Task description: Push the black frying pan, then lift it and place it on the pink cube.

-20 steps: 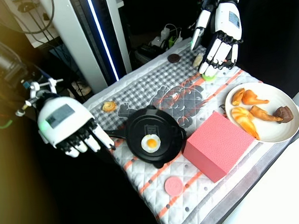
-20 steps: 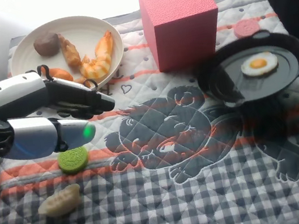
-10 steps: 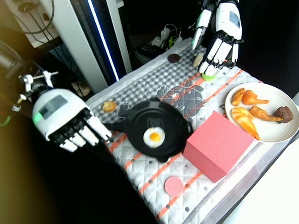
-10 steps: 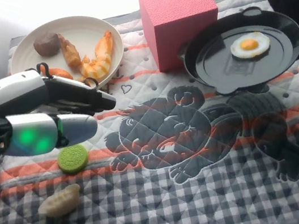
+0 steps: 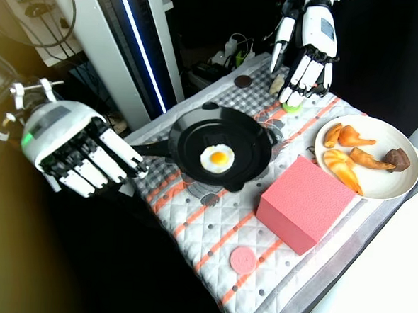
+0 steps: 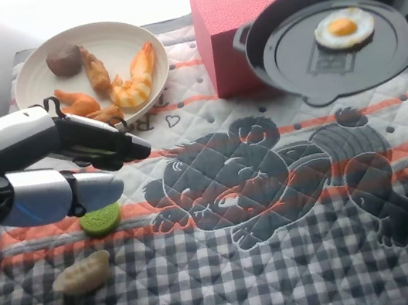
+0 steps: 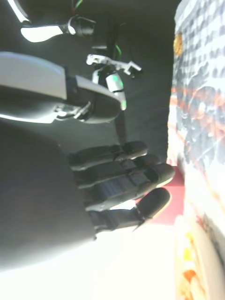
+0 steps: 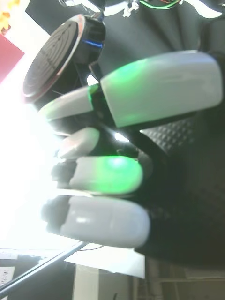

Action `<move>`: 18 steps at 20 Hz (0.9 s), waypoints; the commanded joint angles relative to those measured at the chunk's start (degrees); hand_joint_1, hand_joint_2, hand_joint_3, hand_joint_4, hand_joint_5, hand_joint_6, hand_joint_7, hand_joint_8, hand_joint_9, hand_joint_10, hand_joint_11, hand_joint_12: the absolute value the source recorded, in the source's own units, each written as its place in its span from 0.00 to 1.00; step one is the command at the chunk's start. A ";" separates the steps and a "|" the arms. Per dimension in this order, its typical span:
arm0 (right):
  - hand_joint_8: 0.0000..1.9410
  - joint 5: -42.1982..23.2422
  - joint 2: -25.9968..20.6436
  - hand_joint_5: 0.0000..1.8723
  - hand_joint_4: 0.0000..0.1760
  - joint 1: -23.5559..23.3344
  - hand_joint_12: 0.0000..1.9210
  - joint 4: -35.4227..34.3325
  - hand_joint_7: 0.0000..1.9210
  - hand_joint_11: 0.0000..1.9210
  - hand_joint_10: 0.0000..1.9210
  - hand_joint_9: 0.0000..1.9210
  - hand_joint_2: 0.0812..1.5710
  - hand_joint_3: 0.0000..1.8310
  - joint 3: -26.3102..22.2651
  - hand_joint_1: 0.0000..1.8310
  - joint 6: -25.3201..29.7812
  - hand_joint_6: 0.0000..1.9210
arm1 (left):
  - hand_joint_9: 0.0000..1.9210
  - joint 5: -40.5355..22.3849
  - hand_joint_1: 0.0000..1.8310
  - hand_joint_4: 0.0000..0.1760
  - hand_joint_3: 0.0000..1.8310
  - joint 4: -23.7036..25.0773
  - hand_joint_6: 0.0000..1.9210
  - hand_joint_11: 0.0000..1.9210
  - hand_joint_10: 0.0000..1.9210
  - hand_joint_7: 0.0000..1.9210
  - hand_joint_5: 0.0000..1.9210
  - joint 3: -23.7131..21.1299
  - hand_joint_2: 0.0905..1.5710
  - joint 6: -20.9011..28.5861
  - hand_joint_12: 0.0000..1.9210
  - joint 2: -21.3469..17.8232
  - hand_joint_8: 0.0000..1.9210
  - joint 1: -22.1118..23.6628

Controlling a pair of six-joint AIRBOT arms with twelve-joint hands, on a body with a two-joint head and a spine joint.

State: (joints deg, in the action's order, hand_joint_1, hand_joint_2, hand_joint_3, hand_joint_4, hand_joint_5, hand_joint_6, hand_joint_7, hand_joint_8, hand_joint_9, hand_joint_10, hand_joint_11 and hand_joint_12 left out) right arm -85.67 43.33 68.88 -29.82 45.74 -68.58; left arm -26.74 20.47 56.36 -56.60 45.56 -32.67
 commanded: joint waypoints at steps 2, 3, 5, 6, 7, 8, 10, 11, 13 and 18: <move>1.00 -7.20 -0.40 0.65 0.00 -1.34 1.00 0.84 0.80 0.90 1.00 0.89 0.83 0.00 0.85 0.78 0.39 1.00 | 0.30 -6.19 0.31 0.00 0.00 -1.53 0.00 0.00 0.04 0.30 0.31 -0.17 0.83 0.09 0.79 -0.40 0.00 0.39; 1.00 -7.16 -0.43 0.65 0.00 -1.71 1.00 0.83 0.80 0.90 1.00 0.88 0.83 0.00 1.06 0.77 0.44 1.00 | 0.31 -6.23 0.32 0.00 0.00 -1.57 0.00 0.01 0.04 0.30 0.32 -0.17 0.83 0.08 0.79 -0.38 0.00 0.40; 1.00 -5.79 -0.42 0.67 0.00 -3.78 1.00 0.82 0.80 0.89 1.00 0.88 0.83 0.00 1.97 0.74 0.44 1.00 | 0.32 -6.29 0.32 0.00 0.00 -1.69 0.01 0.02 0.05 0.31 0.32 -0.15 0.83 -0.02 0.80 -0.20 0.01 0.35; 1.00 -4.69 -0.26 0.69 0.00 -4.84 1.00 0.82 0.81 0.89 1.00 0.88 0.82 0.00 2.55 0.76 0.44 1.00 | 0.31 -6.37 0.32 0.00 0.00 -1.78 0.00 0.01 0.04 0.30 0.31 -0.16 0.83 -0.07 0.79 -0.18 0.00 0.25; 1.00 -3.43 0.08 0.69 0.00 -6.02 1.00 0.82 0.81 0.89 1.00 0.88 0.82 0.00 3.22 0.77 0.44 1.00 | 0.30 -6.44 0.30 0.00 0.00 -1.94 0.00 0.00 0.04 0.29 0.31 -0.15 0.84 -0.07 0.79 -0.14 0.00 0.16; 1.00 -1.98 0.55 0.69 0.00 -7.03 1.00 0.81 0.81 0.89 1.00 0.88 0.82 0.00 3.97 0.77 0.44 1.00 | 0.30 -6.56 0.30 0.00 0.00 -2.05 0.00 0.00 0.04 0.29 0.31 -0.14 0.84 -0.09 0.78 -0.09 0.00 0.08; 1.00 1.78 1.92 0.67 0.00 -10.07 1.00 0.84 0.80 0.89 1.00 0.88 0.81 0.00 6.00 0.79 0.45 1.00 | 0.29 -6.62 0.29 0.00 0.00 -2.23 0.00 0.00 0.04 0.29 0.30 -0.14 0.84 -0.15 0.78 -0.08 0.00 -0.08; 1.00 3.20 2.45 0.68 0.00 -11.17 1.00 0.85 0.81 0.90 1.00 0.89 0.80 0.00 6.76 0.80 0.45 1.00 | 0.31 -6.69 0.31 0.00 0.00 -2.29 0.00 0.00 0.04 0.29 0.30 -0.14 0.84 -0.15 0.78 -0.09 0.00 -0.22; 1.00 6.27 3.84 0.70 0.00 -13.84 1.00 0.86 0.82 0.89 1.00 0.89 0.79 0.00 8.74 0.85 0.45 1.00 | 0.31 -7.05 0.30 0.00 0.00 -2.68 0.01 0.00 0.04 0.30 0.31 -0.11 0.84 -0.16 0.78 -0.07 0.00 -0.71; 1.00 15.63 8.35 0.71 0.00 -21.16 1.00 0.99 0.81 0.87 1.00 0.88 0.80 0.00 14.87 0.80 0.45 1.00 | 0.28 -7.70 0.25 0.00 0.00 -3.23 0.00 0.00 0.03 0.28 0.29 -0.01 0.86 -0.19 0.76 0.05 0.00 -1.39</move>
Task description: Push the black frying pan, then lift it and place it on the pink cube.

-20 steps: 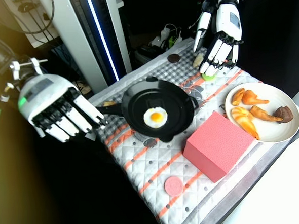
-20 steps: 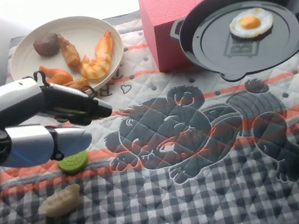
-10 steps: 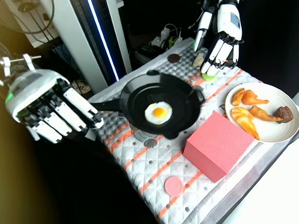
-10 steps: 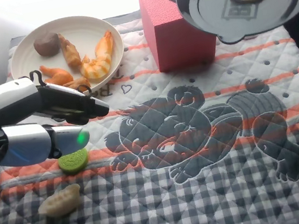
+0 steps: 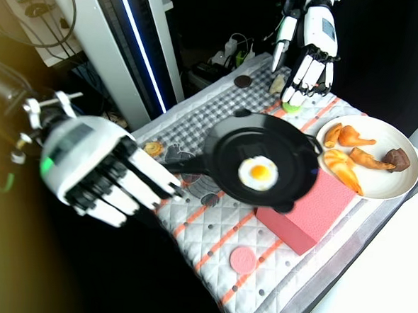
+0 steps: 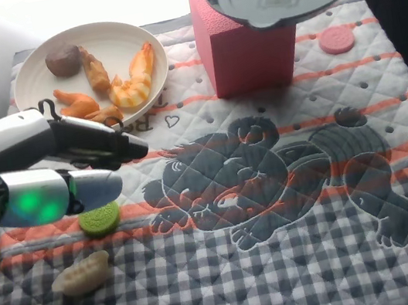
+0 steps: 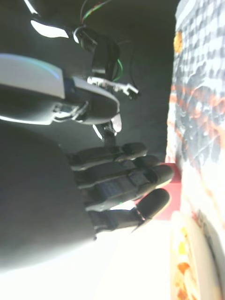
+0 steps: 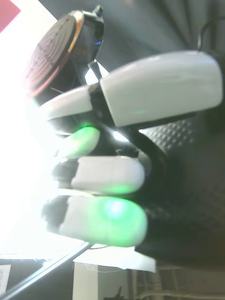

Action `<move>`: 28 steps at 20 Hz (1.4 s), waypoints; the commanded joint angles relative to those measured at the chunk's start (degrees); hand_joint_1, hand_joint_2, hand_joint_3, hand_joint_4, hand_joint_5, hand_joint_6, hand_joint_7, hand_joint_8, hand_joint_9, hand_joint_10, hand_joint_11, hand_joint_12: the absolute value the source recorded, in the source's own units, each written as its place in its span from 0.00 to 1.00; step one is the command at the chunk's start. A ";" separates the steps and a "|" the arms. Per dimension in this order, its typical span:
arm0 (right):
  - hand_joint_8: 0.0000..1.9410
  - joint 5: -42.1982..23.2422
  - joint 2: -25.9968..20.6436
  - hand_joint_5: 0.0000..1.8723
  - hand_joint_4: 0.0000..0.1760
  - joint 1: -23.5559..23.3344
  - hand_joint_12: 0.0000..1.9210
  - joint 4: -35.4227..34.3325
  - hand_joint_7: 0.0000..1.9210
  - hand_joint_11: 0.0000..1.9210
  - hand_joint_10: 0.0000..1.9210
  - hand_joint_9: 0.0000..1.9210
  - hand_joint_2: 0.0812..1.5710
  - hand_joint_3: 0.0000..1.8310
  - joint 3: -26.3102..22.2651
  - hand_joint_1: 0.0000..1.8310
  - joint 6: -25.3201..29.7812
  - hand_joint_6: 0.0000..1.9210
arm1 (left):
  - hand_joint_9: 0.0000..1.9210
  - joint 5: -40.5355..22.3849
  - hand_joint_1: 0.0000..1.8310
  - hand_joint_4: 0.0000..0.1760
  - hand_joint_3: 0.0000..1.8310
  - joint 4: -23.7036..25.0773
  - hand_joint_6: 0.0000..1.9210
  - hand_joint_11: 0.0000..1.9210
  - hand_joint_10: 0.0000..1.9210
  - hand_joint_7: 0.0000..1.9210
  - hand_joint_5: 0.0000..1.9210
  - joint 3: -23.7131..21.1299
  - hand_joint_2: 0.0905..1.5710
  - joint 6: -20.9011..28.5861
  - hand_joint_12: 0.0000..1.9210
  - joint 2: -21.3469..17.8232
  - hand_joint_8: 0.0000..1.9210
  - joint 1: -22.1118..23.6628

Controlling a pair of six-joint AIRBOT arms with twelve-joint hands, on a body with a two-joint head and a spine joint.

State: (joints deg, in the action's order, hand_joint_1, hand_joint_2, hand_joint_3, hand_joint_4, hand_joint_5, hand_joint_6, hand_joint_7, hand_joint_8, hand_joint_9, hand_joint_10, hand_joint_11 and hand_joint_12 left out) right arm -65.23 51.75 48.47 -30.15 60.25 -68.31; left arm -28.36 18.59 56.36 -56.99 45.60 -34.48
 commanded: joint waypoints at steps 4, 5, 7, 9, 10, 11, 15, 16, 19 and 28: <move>1.00 1.65 3.58 0.70 0.00 -5.37 1.00 1.48 0.81 0.85 1.00 0.86 0.80 0.00 5.06 0.80 0.18 1.00 | 0.30 -6.38 0.24 0.00 0.00 -1.36 0.01 0.01 0.04 0.30 0.31 0.03 0.87 0.19 0.79 0.06 0.01 0.43; 1.00 3.34 4.66 0.69 0.00 -6.33 1.00 1.48 0.80 0.85 1.00 0.85 0.83 0.00 6.36 0.73 0.18 1.00 | 0.29 -6.45 0.25 0.00 0.00 -1.36 0.01 0.00 0.03 0.30 0.31 0.04 0.86 0.19 0.77 0.08 0.00 0.43; 1.00 6.87 7.02 0.67 0.00 -8.30 1.00 1.48 0.77 0.87 1.00 0.85 0.82 0.00 9.42 0.78 0.18 1.00 | 0.30 -6.56 0.27 0.00 0.00 -1.32 0.01 0.00 0.03 0.30 0.32 0.13 0.85 0.18 0.76 0.22 0.00 0.42; 1.00 10.77 9.49 0.69 0.00 -10.49 1.00 1.61 0.77 0.84 1.00 0.83 0.80 0.00 12.67 0.80 0.18 1.00 | 0.30 -6.97 0.25 0.00 0.00 -1.25 0.01 0.00 0.03 0.31 0.32 0.12 0.86 0.17 0.75 0.24 0.00 0.30; 1.00 12.71 10.63 0.69 0.00 -11.54 1.00 1.68 0.78 0.84 1.00 0.83 0.81 0.00 14.27 0.79 0.15 1.00 | 0.30 -7.27 0.24 0.00 0.00 -1.25 0.00 0.00 0.03 0.30 0.31 0.16 0.87 0.17 0.75 0.34 0.00 0.14; 1.00 13.79 11.26 0.70 0.00 -12.06 1.00 1.68 0.78 0.86 1.00 0.84 0.81 0.00 15.20 0.78 0.15 1.00 | 0.28 -7.39 0.23 0.00 0.00 -1.26 0.00 0.00 0.02 0.28 0.31 0.26 0.87 0.18 0.71 0.50 0.00 0.11; 1.00 17.73 13.35 0.67 0.00 -13.19 1.00 1.61 0.77 0.85 1.00 0.83 0.80 0.00 18.44 0.79 0.13 1.00 | 0.26 -7.92 0.23 0.00 0.00 -1.25 0.00 0.00 0.01 0.25 0.28 0.58 0.87 0.31 0.70 0.92 0.00 -0.15; 1.00 18.17 13.41 0.69 0.00 -13.19 1.00 1.59 0.78 0.86 1.00 0.84 0.81 0.00 18.50 0.78 0.13 1.00 | 0.25 -8.03 0.23 0.00 0.00 -1.26 0.00 0.00 0.01 0.25 0.28 0.58 0.87 0.42 0.70 0.89 0.00 -0.24; 1.00 19.07 13.56 0.70 0.00 -13.17 1.00 1.53 0.80 0.86 1.00 0.85 0.83 0.00 18.46 0.72 0.09 1.00 | 0.27 -8.24 0.23 0.00 0.00 -1.30 0.00 0.00 0.01 0.26 0.29 0.64 0.87 0.92 0.71 0.86 0.00 -0.44; 0.92 19.88 11.31 0.20 0.00 -10.21 1.00 -0.19 0.33 0.38 0.98 0.35 0.89 0.01 16.01 0.58 -1.60 0.92 | 0.24 -8.48 0.22 0.12 0.00 -1.85 0.00 0.00 0.01 0.24 0.27 0.64 0.87 0.96 0.63 0.82 0.01 -1.06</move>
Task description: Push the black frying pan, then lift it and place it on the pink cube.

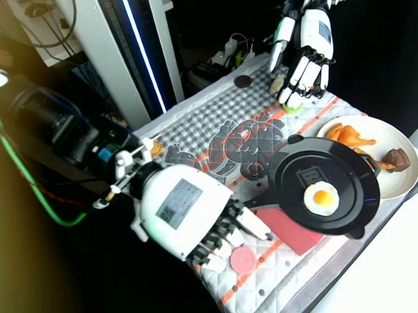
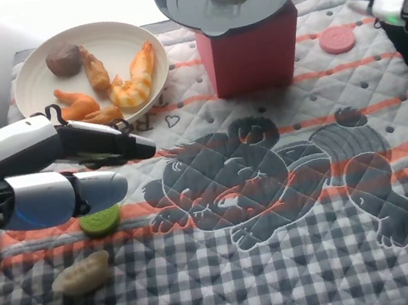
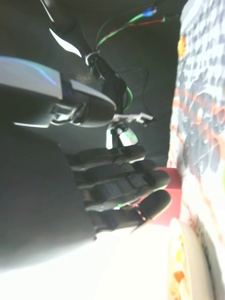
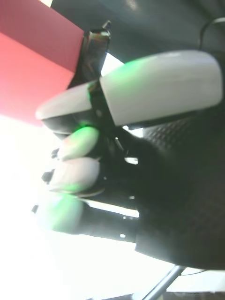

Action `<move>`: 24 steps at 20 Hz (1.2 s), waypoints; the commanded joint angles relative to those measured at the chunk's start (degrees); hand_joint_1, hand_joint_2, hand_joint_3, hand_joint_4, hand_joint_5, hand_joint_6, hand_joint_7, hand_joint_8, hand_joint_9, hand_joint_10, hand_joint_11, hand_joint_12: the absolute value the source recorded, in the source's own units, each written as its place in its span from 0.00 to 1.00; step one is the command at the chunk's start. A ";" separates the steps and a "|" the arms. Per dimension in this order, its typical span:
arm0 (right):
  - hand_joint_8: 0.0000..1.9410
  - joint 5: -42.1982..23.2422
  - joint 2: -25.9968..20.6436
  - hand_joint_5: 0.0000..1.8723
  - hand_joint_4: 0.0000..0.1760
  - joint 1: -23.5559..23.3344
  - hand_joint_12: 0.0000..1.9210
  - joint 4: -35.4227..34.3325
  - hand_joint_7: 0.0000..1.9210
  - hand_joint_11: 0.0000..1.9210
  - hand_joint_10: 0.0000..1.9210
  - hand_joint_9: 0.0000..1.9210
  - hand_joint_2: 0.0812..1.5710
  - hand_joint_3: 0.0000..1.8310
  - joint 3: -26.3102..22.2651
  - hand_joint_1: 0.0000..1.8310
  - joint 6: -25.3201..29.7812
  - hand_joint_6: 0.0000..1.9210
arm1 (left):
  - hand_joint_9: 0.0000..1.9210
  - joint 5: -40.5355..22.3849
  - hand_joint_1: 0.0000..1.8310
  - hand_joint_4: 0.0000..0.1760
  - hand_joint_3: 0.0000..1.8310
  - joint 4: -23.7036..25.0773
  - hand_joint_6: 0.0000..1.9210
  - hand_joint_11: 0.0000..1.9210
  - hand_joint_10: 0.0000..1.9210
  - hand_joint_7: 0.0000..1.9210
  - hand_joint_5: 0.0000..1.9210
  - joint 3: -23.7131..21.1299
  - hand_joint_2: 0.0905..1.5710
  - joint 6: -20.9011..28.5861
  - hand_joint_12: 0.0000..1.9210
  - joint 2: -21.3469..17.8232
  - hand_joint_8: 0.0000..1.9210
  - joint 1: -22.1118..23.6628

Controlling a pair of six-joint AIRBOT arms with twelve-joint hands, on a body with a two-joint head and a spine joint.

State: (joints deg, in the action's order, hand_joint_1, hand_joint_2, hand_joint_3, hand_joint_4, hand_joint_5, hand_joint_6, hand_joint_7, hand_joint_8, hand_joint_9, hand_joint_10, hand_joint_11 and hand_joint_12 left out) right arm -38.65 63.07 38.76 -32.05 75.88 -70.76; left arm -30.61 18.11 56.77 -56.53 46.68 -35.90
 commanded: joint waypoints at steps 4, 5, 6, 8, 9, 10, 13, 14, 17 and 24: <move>0.26 -6.41 -2.15 0.03 0.21 0.95 0.71 -1.14 0.11 0.00 0.51 0.06 0.80 0.00 -3.11 0.51 -7.19 0.26 | 0.24 -6.47 0.23 0.08 0.00 -1.86 0.00 0.00 0.01 0.25 0.28 0.22 0.87 0.50 0.65 -0.25 0.00 -0.04; 0.12 -6.41 -2.90 0.01 0.30 1.59 0.44 -1.14 0.08 0.00 0.38 0.02 0.80 0.00 -3.79 0.47 -7.46 0.12 | 0.25 -6.50 0.23 0.06 0.00 -1.98 0.00 0.00 0.01 0.25 0.28 0.21 0.88 0.50 0.66 -0.26 0.00 -0.06; 0.04 -6.42 -3.30 0.00 0.43 2.05 0.19 -1.18 0.03 0.00 0.19 0.04 0.79 0.00 -4.19 0.43 -7.47 0.02 | 0.24 -6.56 0.24 0.07 0.00 -2.19 0.00 0.00 0.01 0.24 0.28 0.21 0.87 0.50 0.64 -0.28 0.00 -0.10; 0.00 -6.41 -4.28 0.00 0.51 3.13 0.08 -1.37 0.00 0.00 0.05 0.03 0.74 0.00 -5.09 0.39 -7.48 0.00 | 0.24 -6.68 0.26 0.04 0.00 -2.52 0.00 0.00 0.01 0.24 0.28 0.18 0.87 0.50 0.62 -0.31 0.00 -0.28; 0.00 -6.42 -4.85 0.00 0.67 3.60 0.05 -1.37 0.00 0.00 0.01 0.01 0.71 0.00 -5.68 0.37 -7.72 0.00 | 0.24 -6.68 0.28 0.00 0.00 -2.53 0.01 0.00 0.01 0.25 0.29 0.16 0.86 0.50 0.62 -0.31 0.00 -0.29; 0.00 -6.43 -5.57 0.00 0.74 3.91 0.04 -1.37 0.00 0.00 0.00 0.00 0.70 0.00 -6.46 0.35 -8.29 0.00 | 0.24 -6.69 0.28 0.00 0.00 -2.53 0.01 0.00 0.01 0.25 0.29 0.16 0.86 0.50 0.63 -0.32 0.00 -0.31; 0.00 -6.61 -7.43 0.00 0.98 4.80 0.00 -1.37 0.00 0.00 0.00 0.00 0.65 0.00 -8.44 0.33 -9.31 0.00 | 0.24 -6.96 0.27 0.00 0.00 -2.91 0.00 0.00 0.01 0.24 0.28 0.05 0.86 0.50 0.61 -0.55 0.00 -0.63; 0.00 -7.55 -8.55 0.00 0.97 5.48 0.00 -1.36 0.00 0.00 0.00 0.00 0.65 0.00 -9.64 0.32 -9.31 0.00 | 0.24 -7.12 0.26 0.00 0.00 -3.09 0.00 0.00 0.01 0.24 0.28 0.00 0.86 0.50 0.61 -0.57 0.00 -0.75; 0.00 -10.94 -11.54 0.00 0.99 7.28 0.00 -1.06 0.00 0.00 0.00 0.00 0.63 0.00 -13.02 0.32 -9.31 0.00 | 0.24 -7.44 0.24 0.00 0.00 -3.33 0.00 0.00 0.01 0.24 0.27 -0.17 0.86 0.50 0.62 -0.73 0.00 -0.96; 0.00 -21.11 -19.02 0.00 0.99 10.47 0.00 3.73 0.00 0.00 0.00 0.00 0.64 0.00 -21.97 0.27 -9.31 0.00 | 0.22 -8.51 0.24 0.10 0.00 -4.70 0.00 0.00 0.00 0.22 0.25 -0.45 0.86 0.39 0.62 -1.26 0.00 -2.33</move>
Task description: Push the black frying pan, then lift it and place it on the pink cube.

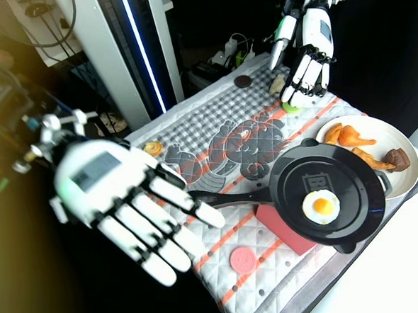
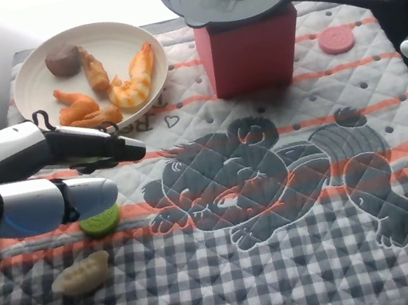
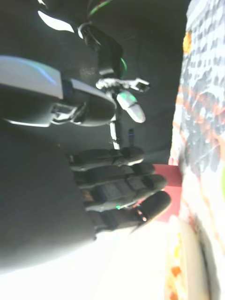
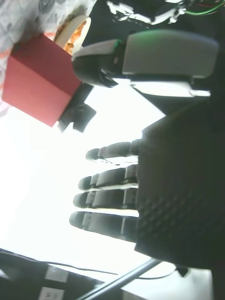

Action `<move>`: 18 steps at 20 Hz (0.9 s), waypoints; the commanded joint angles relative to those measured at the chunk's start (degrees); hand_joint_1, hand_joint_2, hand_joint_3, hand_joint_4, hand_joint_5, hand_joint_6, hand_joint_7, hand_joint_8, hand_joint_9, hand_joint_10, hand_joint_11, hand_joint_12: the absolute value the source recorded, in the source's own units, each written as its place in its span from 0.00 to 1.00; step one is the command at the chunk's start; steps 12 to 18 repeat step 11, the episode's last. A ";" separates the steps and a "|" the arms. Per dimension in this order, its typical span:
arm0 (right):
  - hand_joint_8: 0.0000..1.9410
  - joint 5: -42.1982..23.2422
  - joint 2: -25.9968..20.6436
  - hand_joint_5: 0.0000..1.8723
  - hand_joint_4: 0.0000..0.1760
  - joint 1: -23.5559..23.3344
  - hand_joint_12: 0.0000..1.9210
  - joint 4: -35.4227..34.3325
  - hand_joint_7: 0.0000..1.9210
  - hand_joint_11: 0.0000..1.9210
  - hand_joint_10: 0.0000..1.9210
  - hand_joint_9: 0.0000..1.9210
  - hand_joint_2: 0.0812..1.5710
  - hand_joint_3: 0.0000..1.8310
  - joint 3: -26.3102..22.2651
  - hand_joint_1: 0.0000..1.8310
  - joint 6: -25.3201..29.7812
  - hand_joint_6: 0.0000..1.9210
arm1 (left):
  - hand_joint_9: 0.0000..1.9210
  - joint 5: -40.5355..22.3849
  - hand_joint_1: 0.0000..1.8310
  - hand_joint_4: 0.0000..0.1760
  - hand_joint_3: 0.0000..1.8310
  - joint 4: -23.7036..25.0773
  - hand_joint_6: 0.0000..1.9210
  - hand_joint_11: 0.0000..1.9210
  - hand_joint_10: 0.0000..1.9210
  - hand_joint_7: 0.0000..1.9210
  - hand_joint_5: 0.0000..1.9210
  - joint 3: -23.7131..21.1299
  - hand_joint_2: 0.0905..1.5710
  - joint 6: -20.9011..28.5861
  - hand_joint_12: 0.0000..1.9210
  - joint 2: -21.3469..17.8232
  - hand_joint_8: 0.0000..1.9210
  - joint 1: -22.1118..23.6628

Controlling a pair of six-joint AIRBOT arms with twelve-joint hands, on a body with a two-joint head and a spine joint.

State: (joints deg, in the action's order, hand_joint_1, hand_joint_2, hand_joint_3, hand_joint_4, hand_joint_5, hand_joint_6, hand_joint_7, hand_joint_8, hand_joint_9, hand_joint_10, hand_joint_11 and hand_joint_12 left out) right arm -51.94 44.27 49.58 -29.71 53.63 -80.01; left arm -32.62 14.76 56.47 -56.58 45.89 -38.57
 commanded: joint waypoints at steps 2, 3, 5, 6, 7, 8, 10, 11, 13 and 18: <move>0.00 -9.43 -1.44 0.00 1.00 -0.18 0.00 2.61 0.00 0.00 0.00 0.00 0.65 0.00 -1.33 0.25 -0.06 0.00 | 0.23 -6.92 0.24 0.15 0.00 -1.70 0.00 0.00 0.00 0.22 0.25 -0.17 0.86 0.43 0.64 -0.56 0.00 -0.09; 0.00 -10.17 -1.92 0.00 1.00 0.07 0.00 3.11 0.00 0.00 0.00 0.00 0.65 0.00 -2.08 0.24 -0.05 0.00 | 0.23 -6.95 0.25 0.17 0.00 -1.73 0.00 0.00 0.00 0.22 0.26 -0.24 0.86 0.43 0.65 -0.68 0.00 -0.13; 0.00 -11.92 -3.16 0.00 1.00 0.99 0.00 4.02 0.00 0.00 0.00 0.00 0.66 0.01 -3.84 0.23 -0.03 0.00 | 0.23 -7.20 0.23 0.13 0.00 -1.75 0.00 0.00 0.00 0.22 0.24 -0.30 0.86 0.43 0.67 -0.83 0.00 -0.15; 0.00 -13.01 -3.92 0.00 1.00 1.62 0.00 4.42 0.00 0.00 0.00 0.00 0.66 0.01 -4.74 0.23 0.02 0.00 | 0.23 -7.62 0.27 0.00 0.00 -1.76 0.00 0.00 0.01 0.23 0.25 -0.47 0.85 0.43 0.71 -1.07 0.00 -0.24; 0.00 -14.69 -5.08 0.00 1.00 2.77 0.00 4.96 0.00 0.00 0.00 0.00 0.67 0.01 -5.93 0.24 0.84 0.00 | 0.25 -8.42 0.32 0.00 0.00 -1.76 0.00 0.00 0.01 0.24 0.25 -0.82 0.84 0.43 0.77 -1.56 0.01 -0.53; 0.00 -15.98 -5.70 0.00 0.87 3.90 0.00 5.60 0.00 0.00 0.00 0.00 0.68 0.01 -6.40 0.26 2.35 0.00 | 0.24 -9.13 0.32 0.00 0.00 -1.82 0.00 0.00 0.01 0.23 0.21 -1.09 0.84 0.43 0.76 -1.98 0.00 -0.78; 0.00 -20.35 -6.97 0.00 0.84 7.89 0.00 6.40 0.00 0.00 0.00 0.00 0.68 0.01 -6.95 0.25 8.42 0.00 | 0.13 -11.19 0.27 0.14 0.00 -2.76 0.00 0.00 0.00 0.11 0.12 -1.43 0.83 0.42 0.62 -2.79 0.00 -1.46; 0.00 -23.01 -7.48 0.00 0.60 10.14 0.00 6.44 0.00 0.00 0.00 0.00 0.68 0.01 -7.11 0.24 11.46 0.00 | 0.06 -12.25 0.23 0.00 0.00 -3.60 0.00 0.00 0.00 0.03 0.05 -1.45 0.84 0.42 0.54 -3.10 0.00 -1.80; 0.00 -23.01 -7.48 0.00 0.60 10.14 0.00 6.44 0.00 0.00 0.00 0.00 0.68 0.01 -7.11 0.24 11.46 0.00 | 0.06 -12.25 0.23 0.00 0.00 -3.60 0.00 0.00 0.00 0.03 0.05 -1.45 0.84 0.42 0.54 -3.10 0.00 -1.80; 0.00 -23.01 -7.48 0.00 0.60 10.14 0.00 6.44 0.00 0.00 0.00 0.00 0.68 0.01 -7.11 0.24 11.46 0.00 | 0.06 -12.25 0.23 0.00 0.00 -3.60 0.00 0.00 0.00 0.03 0.05 -1.45 0.84 0.42 0.54 -3.10 0.00 -1.80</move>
